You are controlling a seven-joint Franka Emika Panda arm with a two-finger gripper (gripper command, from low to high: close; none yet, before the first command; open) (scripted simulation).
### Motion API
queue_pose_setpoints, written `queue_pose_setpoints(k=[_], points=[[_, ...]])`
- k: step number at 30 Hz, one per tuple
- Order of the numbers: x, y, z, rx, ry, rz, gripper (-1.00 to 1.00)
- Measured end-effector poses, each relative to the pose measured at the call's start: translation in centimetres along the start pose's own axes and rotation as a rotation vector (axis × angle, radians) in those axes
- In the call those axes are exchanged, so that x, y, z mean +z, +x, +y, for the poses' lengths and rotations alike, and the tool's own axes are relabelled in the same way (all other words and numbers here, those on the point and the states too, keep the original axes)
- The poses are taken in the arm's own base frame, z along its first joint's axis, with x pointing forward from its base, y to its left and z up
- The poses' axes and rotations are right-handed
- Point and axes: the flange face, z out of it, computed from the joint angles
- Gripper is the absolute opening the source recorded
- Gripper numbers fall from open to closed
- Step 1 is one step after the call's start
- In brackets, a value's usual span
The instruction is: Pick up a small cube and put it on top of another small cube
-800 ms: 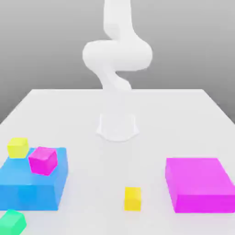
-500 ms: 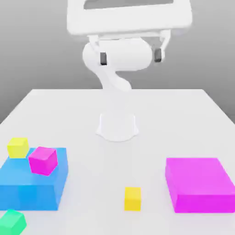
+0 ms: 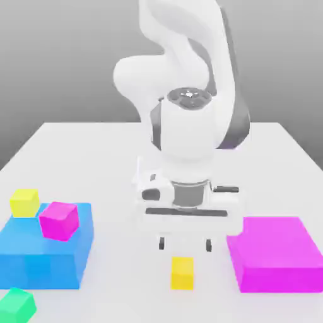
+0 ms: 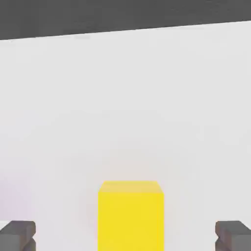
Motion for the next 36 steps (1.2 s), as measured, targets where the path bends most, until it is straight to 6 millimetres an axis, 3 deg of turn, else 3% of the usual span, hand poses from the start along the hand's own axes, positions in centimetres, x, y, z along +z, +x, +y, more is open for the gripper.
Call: queue_pose_setpoints(k=[4,5,12,18,20,25,28,32,36], points=[[4.2,-0.2,0.2,0.001,-0.004,-0.003,0.0],[4.8,-0.2,0.2,0.001,-0.004,-0.003,-1.0],[4.7,-0.2,0.2,0.001,-0.004,-0.003,-1.0],[-0.7,-0.1,0.2,0.001,-0.004,-0.002,-1.0],[-1.7,2.6,0.4,0.052,-0.005,-0.004,-1.0],[-3.3,13.2,3.1,0.239,-0.006,-0.006,-1.0],[-4.4,19.6,6.4,0.353,-0.005,-0.006,-1.0],[-5.8,27.2,12.3,0.495,-0.003,-0.004,-1.0],[-1.2,28.8,13.8,0.525,-0.004,-0.003,-1.0]])
